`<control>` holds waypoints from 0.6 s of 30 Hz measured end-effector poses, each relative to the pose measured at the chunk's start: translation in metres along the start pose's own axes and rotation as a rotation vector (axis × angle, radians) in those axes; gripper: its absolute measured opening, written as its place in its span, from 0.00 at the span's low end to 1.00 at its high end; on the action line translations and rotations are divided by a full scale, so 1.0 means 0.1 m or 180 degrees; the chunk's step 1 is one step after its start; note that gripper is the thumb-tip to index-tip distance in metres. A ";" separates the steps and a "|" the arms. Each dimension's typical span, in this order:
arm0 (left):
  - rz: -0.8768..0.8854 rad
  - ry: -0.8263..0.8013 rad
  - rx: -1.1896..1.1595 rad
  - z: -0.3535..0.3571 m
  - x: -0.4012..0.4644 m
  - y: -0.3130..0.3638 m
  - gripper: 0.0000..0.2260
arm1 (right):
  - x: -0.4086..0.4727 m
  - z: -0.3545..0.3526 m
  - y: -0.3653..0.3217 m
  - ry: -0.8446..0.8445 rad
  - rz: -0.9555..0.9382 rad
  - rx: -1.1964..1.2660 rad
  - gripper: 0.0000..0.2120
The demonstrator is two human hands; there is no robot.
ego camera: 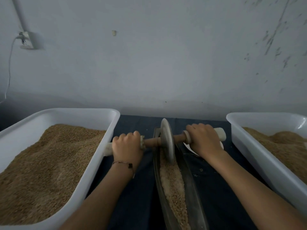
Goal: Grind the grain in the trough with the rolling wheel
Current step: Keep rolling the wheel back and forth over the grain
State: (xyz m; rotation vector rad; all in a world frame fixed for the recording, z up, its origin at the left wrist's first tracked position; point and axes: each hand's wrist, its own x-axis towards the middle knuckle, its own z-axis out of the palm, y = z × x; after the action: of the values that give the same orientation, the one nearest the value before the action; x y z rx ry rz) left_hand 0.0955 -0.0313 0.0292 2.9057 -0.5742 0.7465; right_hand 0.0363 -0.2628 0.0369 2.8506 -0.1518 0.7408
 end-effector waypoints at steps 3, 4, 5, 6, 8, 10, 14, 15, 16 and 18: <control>0.0158 -0.0117 -0.0039 -0.05 -0.10 -0.02 0.07 | -0.17 -0.04 -0.02 0.0135 -0.0045 0.0117 0.07; 0.0226 -0.0131 -0.0104 -0.07 -0.20 -0.03 0.07 | -0.29 -0.08 -0.03 0.0191 -0.0047 0.0234 0.08; 0.0286 -0.0129 -0.0173 -0.11 -0.32 -0.03 0.07 | -0.44 -0.13 -0.05 0.0265 -0.0059 0.0341 0.09; 0.0340 -0.0136 -0.0214 -0.18 -0.44 -0.03 0.08 | -0.59 -0.19 -0.06 0.0352 -0.0092 0.0398 0.11; 0.0546 -0.0071 -0.0392 -0.33 -0.69 -0.05 0.13 | -0.88 -0.34 -0.08 0.0434 -0.0193 0.0416 0.16; 0.0783 0.0088 -0.0465 -0.45 -0.89 -0.09 0.18 | -1.12 -0.51 -0.09 0.0387 -0.0307 0.0382 0.21; 0.1038 0.0313 -0.0342 -0.59 -1.20 -0.16 0.14 | -1.36 -0.79 -0.05 0.0328 -0.0547 0.0255 0.27; 0.1052 0.0334 -0.0334 -0.60 -1.23 -0.16 0.13 | -1.37 -0.82 -0.04 0.0326 -0.0583 0.0263 0.28; 0.1051 0.0290 -0.0352 -0.60 -1.24 -0.16 0.14 | -1.36 -0.82 -0.04 0.0310 -0.0612 0.0272 0.28; 0.1008 0.0114 -0.0400 -0.54 -1.20 -0.15 0.18 | -1.31 -0.80 -0.06 0.0224 -0.0593 0.0231 0.28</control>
State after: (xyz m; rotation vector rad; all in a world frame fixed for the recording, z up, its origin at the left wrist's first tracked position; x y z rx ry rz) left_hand -0.0200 0.0326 0.0196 2.7119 -1.0529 0.7615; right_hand -0.1141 -0.2338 0.0400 2.8502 0.1519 0.8206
